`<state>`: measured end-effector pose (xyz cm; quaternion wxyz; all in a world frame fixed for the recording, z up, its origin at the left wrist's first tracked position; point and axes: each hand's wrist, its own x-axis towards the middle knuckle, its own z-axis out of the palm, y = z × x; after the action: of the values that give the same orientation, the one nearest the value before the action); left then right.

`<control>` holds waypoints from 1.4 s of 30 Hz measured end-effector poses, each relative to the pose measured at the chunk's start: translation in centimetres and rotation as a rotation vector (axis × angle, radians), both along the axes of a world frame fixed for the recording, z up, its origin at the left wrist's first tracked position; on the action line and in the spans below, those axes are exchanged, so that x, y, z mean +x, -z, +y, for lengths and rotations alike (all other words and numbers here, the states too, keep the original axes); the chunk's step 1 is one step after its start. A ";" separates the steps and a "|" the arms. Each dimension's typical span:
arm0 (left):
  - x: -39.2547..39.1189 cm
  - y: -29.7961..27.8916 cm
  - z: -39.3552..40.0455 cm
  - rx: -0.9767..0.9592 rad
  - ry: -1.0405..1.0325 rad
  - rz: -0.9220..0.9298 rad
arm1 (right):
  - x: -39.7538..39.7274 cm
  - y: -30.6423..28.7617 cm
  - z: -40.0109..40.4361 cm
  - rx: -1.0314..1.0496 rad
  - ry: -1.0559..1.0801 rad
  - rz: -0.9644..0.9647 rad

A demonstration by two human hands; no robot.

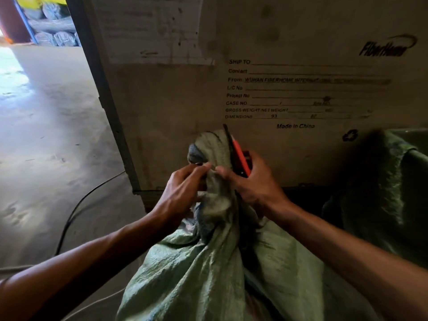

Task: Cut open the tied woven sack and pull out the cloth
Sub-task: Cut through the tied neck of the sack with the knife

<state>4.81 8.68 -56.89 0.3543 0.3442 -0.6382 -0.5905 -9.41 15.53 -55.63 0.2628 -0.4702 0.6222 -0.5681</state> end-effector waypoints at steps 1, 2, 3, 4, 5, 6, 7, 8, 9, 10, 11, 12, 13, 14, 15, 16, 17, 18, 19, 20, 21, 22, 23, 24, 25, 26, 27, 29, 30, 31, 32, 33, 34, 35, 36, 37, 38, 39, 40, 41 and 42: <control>0.0 -0.3 0.2 0.041 0.025 0.061 | -0.4 -0.1 -0.1 -0.010 0.025 -0.055; 0.1 -0.5 0.1 0.050 0.031 0.097 | -1.0 -0.4 -0.2 -0.015 0.044 -0.095; 0.1 -0.7 -0.1 0.038 0.011 0.117 | -1.5 -0.7 -0.3 -0.019 0.051 -0.103; 0.3 -0.9 -0.5 0.013 -0.021 0.126 | -2.0 -1.0 -0.2 -0.025 0.043 -0.095; 0.5 -1.1 -1.1 -0.015 -0.047 0.126 | -2.3 -1.3 -0.2 -0.031 0.034 -0.091; 0.6 -1.1 -1.8 -0.031 -0.049 0.118 | -2.6 -1.4 -0.1 -0.031 0.019 -0.112; 0.7 -1.1 -2.6 -0.033 -0.017 0.110 | -2.6 -1.5 0.0 -0.026 -0.010 -0.155; 0.7 -1.2 -3.2 -0.025 0.049 0.101 | -2.7 -1.7 0.1 -0.014 -0.050 -0.211; 0.9 -1.3 -3.7 -0.011 0.139 0.102 | -2.7 -1.8 0.1 0.004 -0.097 -0.260; 1.0 -1.4 -3.9 0.006 0.229 0.110 | -2.9 -1.8 0.1 0.029 -0.139 -0.294; 0.9 -1.5 -4.0 0.039 0.293 0.128 | -3.0 -1.8 0.1 0.055 -0.166 -0.310; 0.8 -1.8 -3.9 0.078 0.310 0.145 | -3.2 -1.7 0.0 0.078 -0.172 -0.306; 0.7 -2.0 -3.7 0.101 0.273 0.144 | -3.2 -1.8 0.0 0.101 -0.151 -0.272; 0.5 -2.2 -3.5 0.101 0.183 0.120 | -3.1 -1.8 -0.1 0.125 -0.106 -0.207; 0.3 -2.3 -3.4 0.082 0.066 0.067 | -2.9 -1.8 -0.2 0.141 -0.054 -0.140; 0.0 -2.4 -3.3 0.062 -0.062 0.005 | -2.6 -1.8 -0.3 0.148 -0.015 -0.091; -0.1 -2.4 -3.3 0.049 -0.170 -0.048 | -2.2 -1.6 -0.4 0.154 -0.005 -0.063; -0.1 -2.5 -3.3 0.047 -0.228 -0.079 | -1.9 -1.4 -0.4 0.168 -0.019 -0.047; -0.1 -2.6 -3.3 0.042 -0.227 -0.090 | -1.5 -1.1 -0.4 0.174 -0.045 -0.039; 0.0 -2.7 -3.1 0.035 -0.173 -0.095 | -1.2 -0.6 -0.4 0.165 -0.057 -0.038; 0.0 -2.9 -3.0 0.026 -0.091 -0.100 | -1.1 -0.2 -0.4 0.142 -0.054 -0.045; 0.2 -3.0 -3.1 0.021 -0.005 -0.106 | -1.0 -0.1 -0.4 0.122 -0.038 -0.053; 0.5 -3.1 -3.1 0.013 0.066 -0.100 | -1.2 -0.1 -0.5 0.113 -0.018 -0.053; 0.8 -3.3 -3.3 -0.004 0.111 -0.084 | -1.3 -0.3 -0.5 0.114 -0.008 -0.054; 1.1 -3.4 -3.6 -0.025 0.121 -0.069 | -1.4 -0.5 -0.5 0.117 -0.011 -0.052; 1.2 -3.3 -3.9 -0.049 0.109 -0.064 | -1.5 -0.6 -0.6 0.122 -0.020 -0.046; 1.2 -3.2 -4.1 -0.075 0.086 -0.071 | -1.3 -0.7 -0.7 0.134 -0.033 -0.039; 1.0 -2.7 -4.3 -0.124 0.012 -0.124 | -0.6 -0.8 -0.6 0.156 -0.028 -0.015; 0.9 -2.3 -4.5 -0.127 -0.043 -0.152 | 0.0 -0.9 -0.5 0.176 -0.017 0.007; 0.9 -2.0 -4.8 -0.113 -0.096 -0.171 | 0.4 -0.9 -0.4 0.191 -0.017 0.040; 1.1 -1.7 -5.1 -0.087 -0.140 -0.178 | 0.8 -0.8 -0.2 0.204 -0.025 0.073; 1.3 -1.6 -5.5 -0.056 -0.174 -0.179 | 1.1 -0.8 0.0 0.199 -0.039 0.112; 1.5 -1.5 -5.8 -0.029 -0.206 -0.175 | 1.4 -0.9 0.4 0.182 -0.044 0.163; 1.8 -1.4 -6.2 -0.007 -0.243 -0.169 | 1.6 -0.9 0.7 0.152 -0.046 0.234; 2.0 -1.3 -6.5 0.016 -0.274 -0.161 | 1.9 -1.0 1.0 0.128 -0.041 0.315; 2.2 -1.2 -6.7 0.041 -0.296 -0.157 | 2.2 -1.0 1.4 0.105 -0.042 0.397; 2.4 -1.1 -6.9 0.055 -0.312 -0.158 | 2.5 -1.1 1.6 0.091 -0.044 0.472; 2.6 -1.1 -7.1 0.057 -0.328 -0.168 | 2.8 -1.1 1.8 0.080 -0.046 0.524; 2.8 -1.0 -7.2 0.049 -0.344 -0.182 | 3.1 -1.3 1.9 0.082 -0.053 0.562; 2.9 -1.1 -7.3 0.039 -0.359 -0.193 | 3.2 -1.4 1.9 0.088 -0.050 0.599; 3.0 -1.1 -7.3 0.029 -0.370 -0.198 | 3.2 -1.6 1.9 0.098 -0.036 0.642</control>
<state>7.85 1.36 -55.78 0.3872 0.5170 -0.5872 -0.4878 -6.19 17.40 -54.02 0.0857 -0.6230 0.6916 -0.3554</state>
